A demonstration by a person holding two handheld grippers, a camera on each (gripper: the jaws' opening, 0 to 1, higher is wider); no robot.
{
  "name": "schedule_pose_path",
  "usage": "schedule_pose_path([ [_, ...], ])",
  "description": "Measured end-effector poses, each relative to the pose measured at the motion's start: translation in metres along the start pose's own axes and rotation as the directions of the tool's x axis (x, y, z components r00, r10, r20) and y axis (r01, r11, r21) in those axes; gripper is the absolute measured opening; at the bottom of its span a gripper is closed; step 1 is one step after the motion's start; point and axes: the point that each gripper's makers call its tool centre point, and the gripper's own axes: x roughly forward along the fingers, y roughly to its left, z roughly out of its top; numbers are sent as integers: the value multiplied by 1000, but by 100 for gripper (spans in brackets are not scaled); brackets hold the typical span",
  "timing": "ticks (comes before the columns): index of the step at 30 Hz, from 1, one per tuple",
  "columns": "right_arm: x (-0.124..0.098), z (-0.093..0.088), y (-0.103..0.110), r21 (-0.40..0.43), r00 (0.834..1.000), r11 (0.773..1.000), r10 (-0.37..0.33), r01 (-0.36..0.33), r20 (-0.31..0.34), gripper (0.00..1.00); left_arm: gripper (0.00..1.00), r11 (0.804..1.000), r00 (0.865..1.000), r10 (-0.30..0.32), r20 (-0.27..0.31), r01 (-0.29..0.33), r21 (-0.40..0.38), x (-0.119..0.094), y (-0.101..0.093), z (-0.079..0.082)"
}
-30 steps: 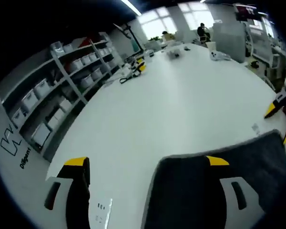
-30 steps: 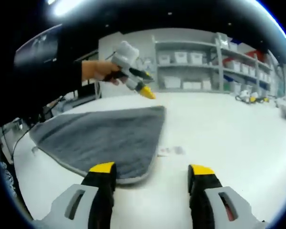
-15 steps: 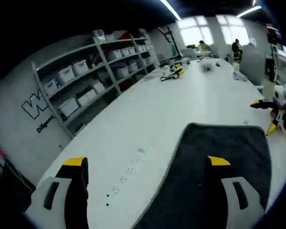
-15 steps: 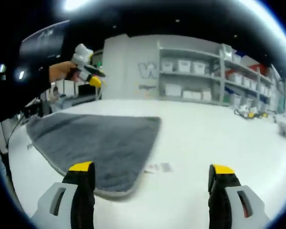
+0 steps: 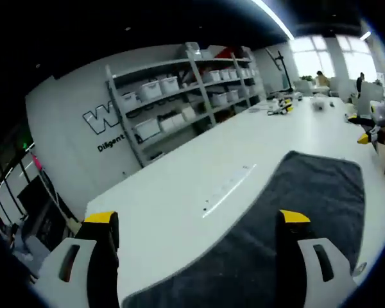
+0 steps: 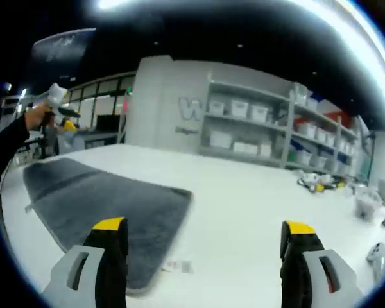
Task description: Open the folded towel by lifting each exposed corner and separating the folded layers until the towel lies flat within the target outline without major curled edges
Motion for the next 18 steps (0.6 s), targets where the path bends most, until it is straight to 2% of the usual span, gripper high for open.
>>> schedule_pose_path([
  [1,0,7,-2,-3,1000,1000,-10,10,4,100,100,999,999,33,-10,-33,-18,-13,9,-9],
  [3,-1,21,-5,-7,999,1000,-28,28,26,100,100,997,997,73,-30,-72,21,-34,20,-25],
  [6,-1,36,-1,-22,999,1000,-5,6,32,100,100,995,995,99,-26,-99,32,-55,23,-37],
  [8,-1,38,0,-23,999,1000,-2,3,34,100,100,994,994,108,-20,-108,27,-61,24,-40],
  [10,-2,55,12,-38,998,999,29,-27,55,100,99,989,990,136,36,-134,-60,-97,24,-51],
  [11,-2,58,16,-39,997,999,35,-33,63,100,98,986,987,151,45,-147,-82,-107,24,-55],
  [16,-5,66,41,-53,994,996,82,-79,73,100,99,982,983,173,53,-168,-85,-149,12,-78],
  [18,-8,67,51,-64,992,993,101,-97,75,100,99,980,982,177,68,-170,-101,-160,11,-80],
])
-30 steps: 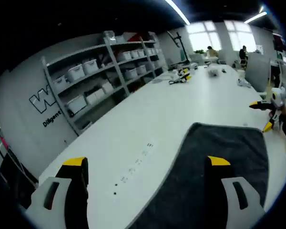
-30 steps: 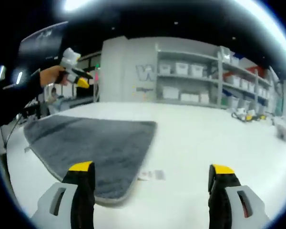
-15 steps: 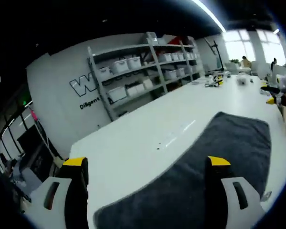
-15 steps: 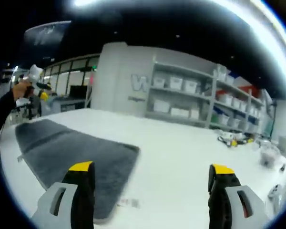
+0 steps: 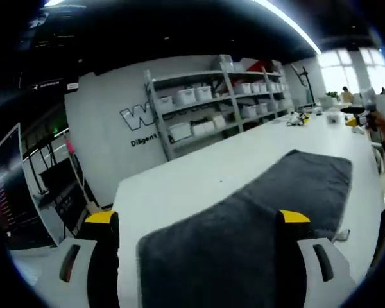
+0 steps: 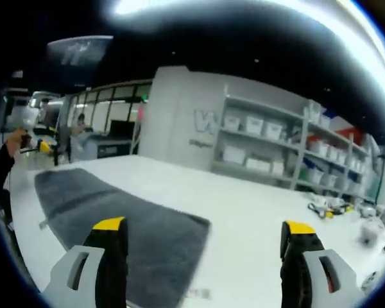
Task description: Open the folded towel by lifting each exposed corner and separating the folded layers until the towel lies flat within the target outline without major curled edges
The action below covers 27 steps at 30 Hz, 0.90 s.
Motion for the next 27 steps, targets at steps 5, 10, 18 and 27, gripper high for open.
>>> schedule_pose_path([
  [5,-5,0,16,-32,999,999,37,-38,-18,100,100,1000,1000,4,-12,-5,-20,-18,2,-15],
  [10,-8,-5,12,-43,999,999,18,-19,-33,100,100,999,999,27,-32,-29,-41,-24,11,-29],
  [18,-8,-2,-2,-47,999,999,-2,1,-35,100,100,997,998,46,-37,-48,-66,-20,21,-34],
  [27,6,13,-15,-74,999,997,3,-7,-46,100,100,995,998,59,-19,-60,-79,-7,42,-13],
])
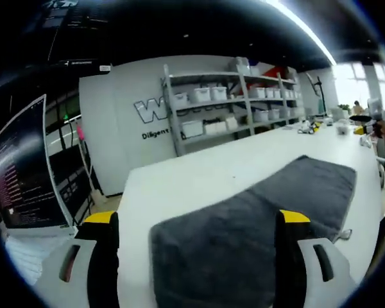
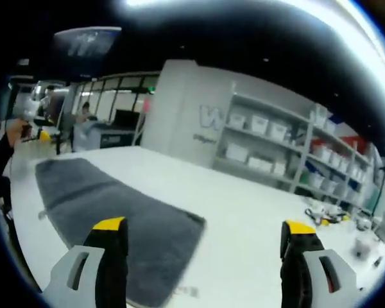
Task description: Open the folded towel by lifting each exposed corner and separating the folded layers until the towel lies flat within the target outline without major curled edges
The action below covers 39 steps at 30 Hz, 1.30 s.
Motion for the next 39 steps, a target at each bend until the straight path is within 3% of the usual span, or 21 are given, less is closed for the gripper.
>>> schedule_pose_path([
  [11,35,24,-3,-46,999,998,52,-52,-12,100,98,1000,1000,4,-27,-3,30,30,16,13],
  [21,63,57,-12,-86,998,994,66,-65,8,100,100,999,997,36,-63,-35,12,56,48,23],
  [25,75,59,-14,-91,997,993,71,-72,-10,100,98,1000,998,20,-65,-20,7,66,50,27],
  [31,98,61,-21,-95,996,992,82,-86,-47,99,97,999,993,22,-114,-17,38,91,55,19],
  [35,112,63,-24,-106,995,991,78,-84,-62,99,89,998,992,47,-113,-41,58,103,64,18],
  [39,122,67,-23,-50,992,991,119,-121,-47,99,91,996,990,43,-136,-33,77,111,65,15],
])
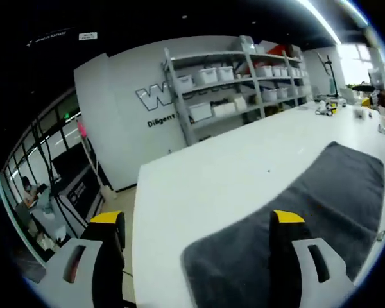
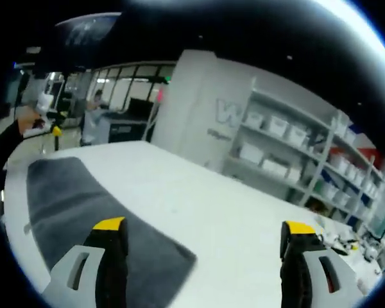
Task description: Open the folded towel by lifting each exposed corner and separating the folded layers until the towel lies flat within the target outline without major curled edges
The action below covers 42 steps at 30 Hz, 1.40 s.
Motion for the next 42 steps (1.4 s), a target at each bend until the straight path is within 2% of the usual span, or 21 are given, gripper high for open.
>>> schedule_pose_path([
  [7,18,-6,-14,0,1000,1000,-23,23,-20,96,90,999,999,-13,-36,11,-37,20,5,-10],
  [12,27,-11,-25,-9,998,999,-39,39,-49,96,90,998,999,-15,-39,12,-57,28,7,-10],
  [16,41,-14,-39,12,997,999,-40,41,-63,94,89,998,999,-14,-48,11,-63,38,17,-8],
  [20,53,-22,-48,17,995,999,-50,52,-85,91,88,997,997,-6,-72,0,-74,47,26,-13],
  [25,67,-31,-46,41,994,998,-45,49,-96,89,85,997,993,-9,-117,0,-75,63,31,-27],
  [32,78,-39,-43,35,993,999,-37,41,-112,82,79,997,989,5,-147,-17,-77,77,37,-39],
  [35,91,-50,-45,43,993,998,-31,36,-114,75,76,997,983,7,-183,-21,-75,91,36,-56],
  [40,104,-68,-43,61,990,997,-28,37,-136,73,73,996,968,24,-249,-43,-72,102,42,-82],
  [42,108,-71,-44,70,991,996,-36,45,-130,73,70,997,965,28,-262,-48,-67,103,44,-88],
])
